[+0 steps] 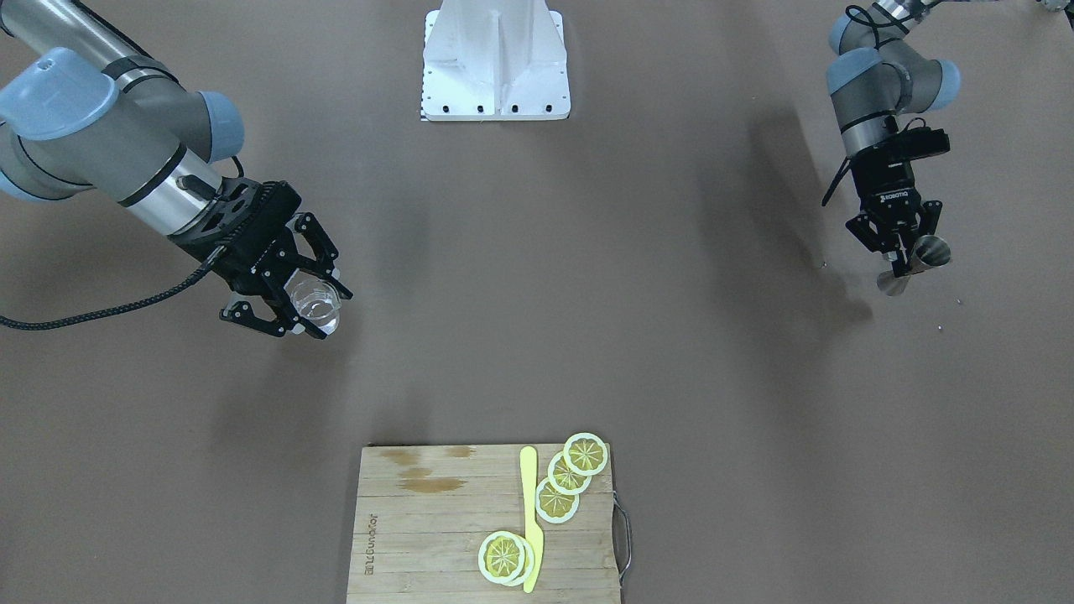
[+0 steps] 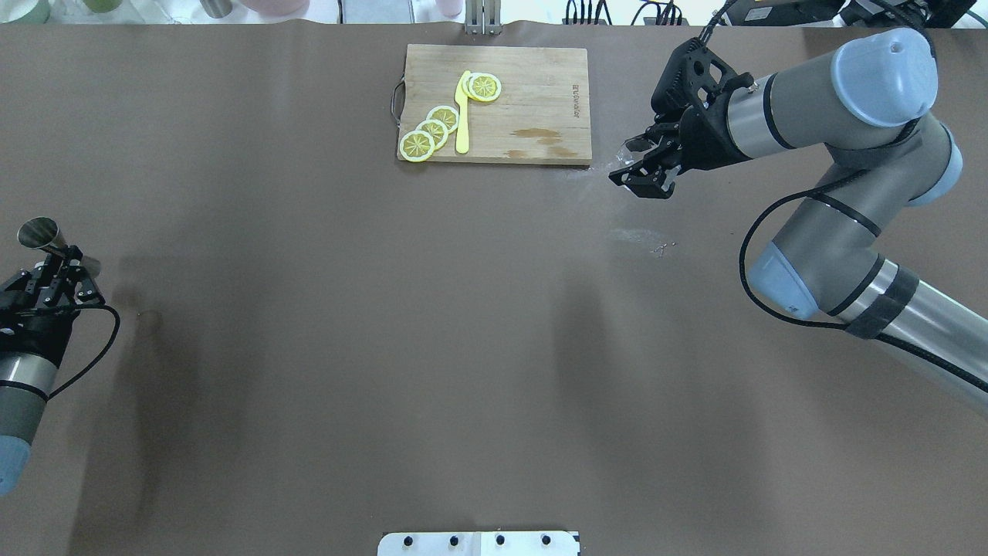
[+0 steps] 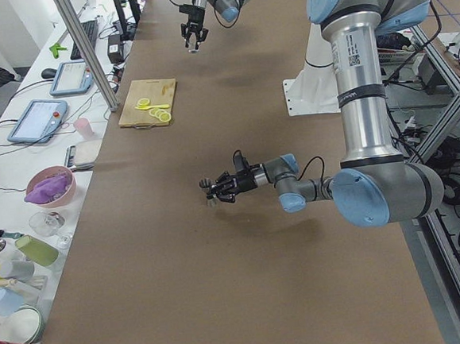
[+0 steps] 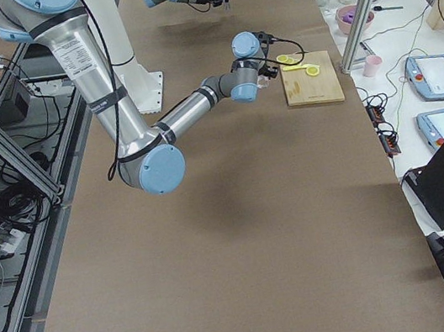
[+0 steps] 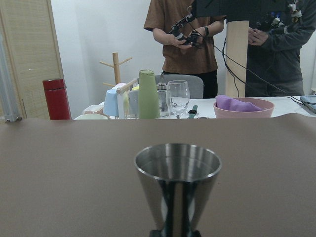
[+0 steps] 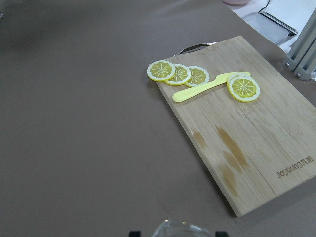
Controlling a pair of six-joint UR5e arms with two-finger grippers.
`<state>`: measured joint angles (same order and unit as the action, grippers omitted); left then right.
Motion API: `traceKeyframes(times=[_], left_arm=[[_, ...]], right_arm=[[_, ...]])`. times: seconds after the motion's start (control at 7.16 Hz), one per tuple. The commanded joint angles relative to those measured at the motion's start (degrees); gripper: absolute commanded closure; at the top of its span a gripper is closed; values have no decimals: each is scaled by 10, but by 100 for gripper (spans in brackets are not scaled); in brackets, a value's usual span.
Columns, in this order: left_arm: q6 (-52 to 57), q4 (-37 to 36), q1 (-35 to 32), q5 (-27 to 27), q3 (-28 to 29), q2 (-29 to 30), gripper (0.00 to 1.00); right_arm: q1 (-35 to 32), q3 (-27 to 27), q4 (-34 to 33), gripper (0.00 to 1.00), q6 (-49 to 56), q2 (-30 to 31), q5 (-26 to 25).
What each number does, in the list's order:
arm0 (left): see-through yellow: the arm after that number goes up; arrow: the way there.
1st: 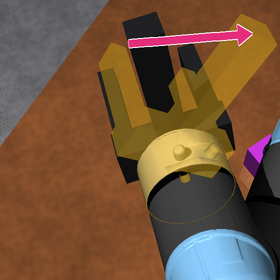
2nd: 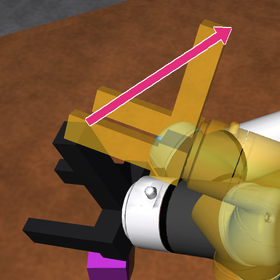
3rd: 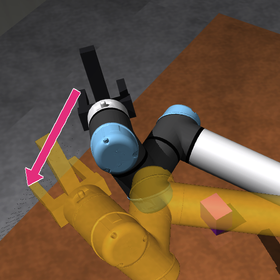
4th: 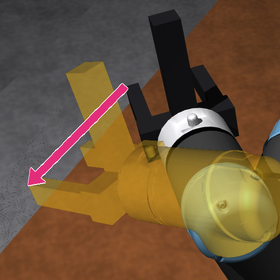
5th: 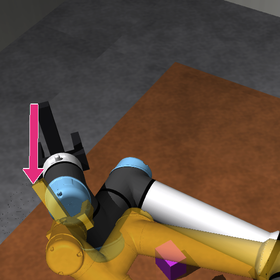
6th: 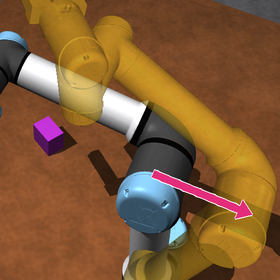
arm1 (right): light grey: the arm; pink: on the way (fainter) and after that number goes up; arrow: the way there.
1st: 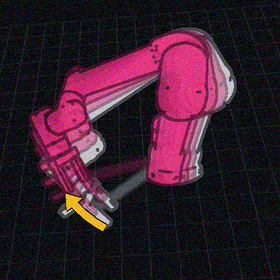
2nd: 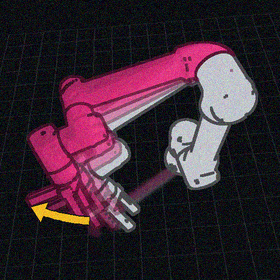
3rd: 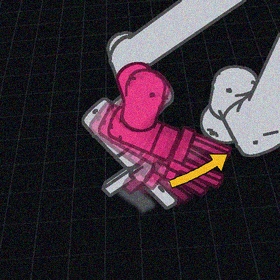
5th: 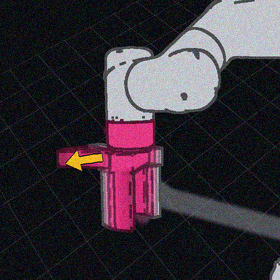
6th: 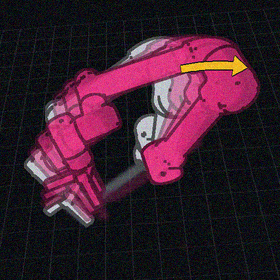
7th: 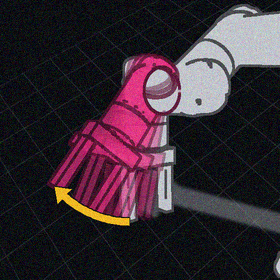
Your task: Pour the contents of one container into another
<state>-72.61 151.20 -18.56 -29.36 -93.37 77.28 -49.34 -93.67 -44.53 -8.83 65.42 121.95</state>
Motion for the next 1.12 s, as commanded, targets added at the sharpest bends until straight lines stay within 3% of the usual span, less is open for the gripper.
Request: traceKeyframes(times=[0.0,0.42,0.7,0.98], left_arm=[[102,0,-2,-4,-69,2,100],[227,-6,-39,-9,-89,87,100],[295,-15,-77,-58,-85,162,100],[345,-46,-91,-74,-76,211,100]], right_arm=[[13,4,-2,100,-1,-3,0],[13,-5,1,100,-2,-1,4],[14,-7,-1,100,-2,-1,10],[10,-20,-18,100,-1,0,29]])
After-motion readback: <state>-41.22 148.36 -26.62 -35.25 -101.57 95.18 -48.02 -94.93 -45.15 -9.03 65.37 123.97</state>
